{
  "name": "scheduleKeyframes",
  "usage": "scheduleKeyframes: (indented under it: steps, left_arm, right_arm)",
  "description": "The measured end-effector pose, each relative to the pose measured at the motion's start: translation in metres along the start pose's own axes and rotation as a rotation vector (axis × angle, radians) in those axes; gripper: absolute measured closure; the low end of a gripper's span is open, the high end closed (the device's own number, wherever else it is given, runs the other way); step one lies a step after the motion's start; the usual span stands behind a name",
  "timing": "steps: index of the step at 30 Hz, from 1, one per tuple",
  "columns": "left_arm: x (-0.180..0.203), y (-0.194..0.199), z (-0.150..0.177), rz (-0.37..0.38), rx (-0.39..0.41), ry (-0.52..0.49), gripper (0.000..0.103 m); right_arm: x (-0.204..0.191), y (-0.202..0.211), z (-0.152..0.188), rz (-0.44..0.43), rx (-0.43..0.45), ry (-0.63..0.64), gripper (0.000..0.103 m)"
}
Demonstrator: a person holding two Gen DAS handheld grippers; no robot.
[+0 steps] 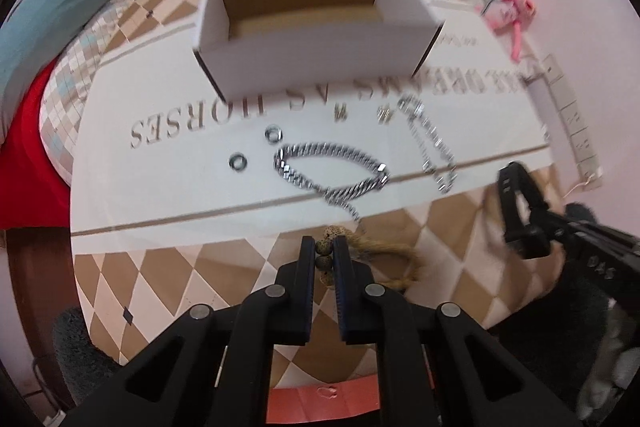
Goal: Organize jewelry
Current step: 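Grasp the black watch band with the right tool while the left tool grasps the wooden bead bracelet, then carry both held items into the white cardboard box and open both tools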
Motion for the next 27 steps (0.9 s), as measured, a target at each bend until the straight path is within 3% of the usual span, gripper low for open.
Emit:
scheduleKeyframes:
  steps: [6, 10, 16, 20, 27]
  left_arm:
    - [-0.009, 0.036, -0.022, 0.047, 0.086, 0.023, 0.097]
    - [-0.017, 0.076, -0.055, 0.076, 0.157, 0.036, 0.097]
    - [-0.034, 0.112, -0.113, 0.093, 0.252, 0.056, 0.097]
    - [-0.048, 0.111, -0.152, 0.092, 0.268, 0.055, 0.097]
    - [-0.074, 0.072, -0.194, 0.079, 0.203, 0.064, 0.096]
  right_arm:
    - [-0.021, 0.023, -0.01, -0.072, 0.027, 0.015, 0.098]
    - [-0.036, 0.041, -0.025, -0.132, 0.053, 0.026, 0.099]
    - [-0.069, 0.078, -0.081, -0.216, 0.137, 0.048, 0.099]
    - [-0.092, 0.084, -0.121, -0.207, 0.184, 0.09, 0.099]
    - [-0.131, 0.048, -0.166, -0.169, 0.126, 0.151, 0.099]
Point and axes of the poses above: each gripper's, at about its wrist camera, not at the fingertips, and y roughly against the way its jaws point, x to its right, z to its underside, the point moved 8 cm from there along -y, roughly the way its jaws point, and after that the axes turned 4 degrees about -y, right-handed, at the moved point
